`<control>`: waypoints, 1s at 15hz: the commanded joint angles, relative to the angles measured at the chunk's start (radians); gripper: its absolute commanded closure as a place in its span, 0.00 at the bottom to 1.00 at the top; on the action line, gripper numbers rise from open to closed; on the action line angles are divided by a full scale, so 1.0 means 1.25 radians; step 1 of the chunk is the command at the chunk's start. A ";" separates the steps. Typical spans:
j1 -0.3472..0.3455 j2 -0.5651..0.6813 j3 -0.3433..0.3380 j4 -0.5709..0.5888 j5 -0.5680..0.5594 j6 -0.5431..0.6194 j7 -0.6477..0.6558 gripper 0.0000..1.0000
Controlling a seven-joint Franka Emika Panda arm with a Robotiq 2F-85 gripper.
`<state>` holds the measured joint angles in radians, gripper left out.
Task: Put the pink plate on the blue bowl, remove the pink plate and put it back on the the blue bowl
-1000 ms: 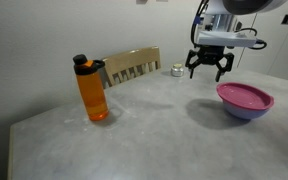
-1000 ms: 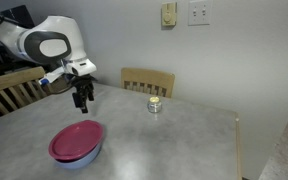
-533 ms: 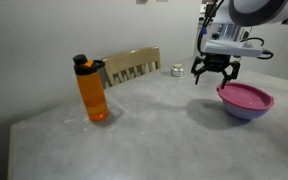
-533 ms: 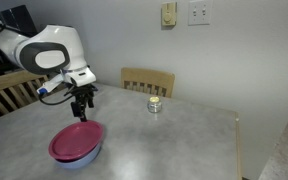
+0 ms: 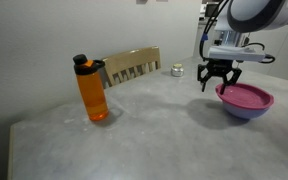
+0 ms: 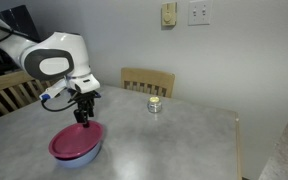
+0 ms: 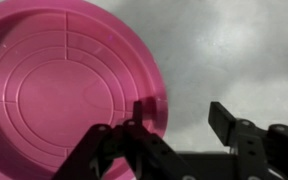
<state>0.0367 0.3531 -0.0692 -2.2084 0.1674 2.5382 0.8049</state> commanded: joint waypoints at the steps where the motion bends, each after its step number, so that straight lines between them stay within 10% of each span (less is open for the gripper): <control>1: -0.012 0.016 0.003 0.019 0.021 -0.028 -0.036 0.59; 7: -0.011 0.016 0.001 0.024 0.018 -0.045 -0.035 0.98; 15: 0.025 -0.025 -0.015 0.058 -0.060 -0.218 0.035 0.97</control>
<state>0.0408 0.3483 -0.0724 -2.1614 0.1433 2.3748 0.8110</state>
